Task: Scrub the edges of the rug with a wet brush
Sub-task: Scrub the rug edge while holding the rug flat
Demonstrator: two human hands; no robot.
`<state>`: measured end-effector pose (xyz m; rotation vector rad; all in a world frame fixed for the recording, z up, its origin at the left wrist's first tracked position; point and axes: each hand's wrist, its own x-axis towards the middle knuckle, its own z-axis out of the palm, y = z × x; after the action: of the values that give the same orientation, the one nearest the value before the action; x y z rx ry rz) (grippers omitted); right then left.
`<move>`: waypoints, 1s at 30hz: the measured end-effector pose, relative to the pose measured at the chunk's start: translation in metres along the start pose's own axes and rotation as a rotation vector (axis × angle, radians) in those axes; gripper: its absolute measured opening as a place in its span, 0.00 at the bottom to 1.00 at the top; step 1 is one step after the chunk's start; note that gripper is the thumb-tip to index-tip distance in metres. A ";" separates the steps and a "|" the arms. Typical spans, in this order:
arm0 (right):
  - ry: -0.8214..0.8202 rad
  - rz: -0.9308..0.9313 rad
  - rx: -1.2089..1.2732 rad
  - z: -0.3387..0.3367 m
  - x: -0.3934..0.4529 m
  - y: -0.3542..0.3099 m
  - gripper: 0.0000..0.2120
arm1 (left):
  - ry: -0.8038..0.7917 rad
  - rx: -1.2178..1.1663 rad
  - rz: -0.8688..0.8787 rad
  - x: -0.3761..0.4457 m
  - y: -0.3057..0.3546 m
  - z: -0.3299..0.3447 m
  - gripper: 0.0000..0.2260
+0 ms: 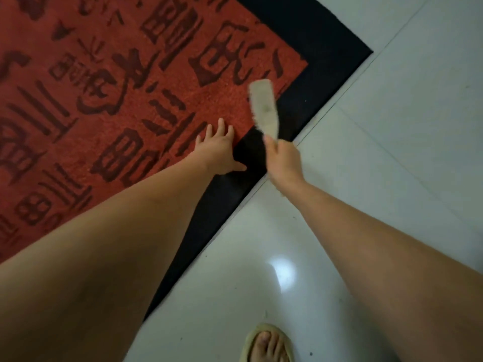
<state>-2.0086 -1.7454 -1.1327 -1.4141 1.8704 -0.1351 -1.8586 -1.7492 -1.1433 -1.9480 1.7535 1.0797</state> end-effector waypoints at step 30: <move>-0.681 -0.991 -1.130 0.096 -0.176 -0.012 0.27 | 0.047 -0.208 -0.348 -0.219 -0.218 0.151 0.40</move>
<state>-1.9244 -1.5654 -1.1042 -2.5724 0.4605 0.9362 -1.6946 -1.4472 -1.1463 -2.3104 1.2958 1.1320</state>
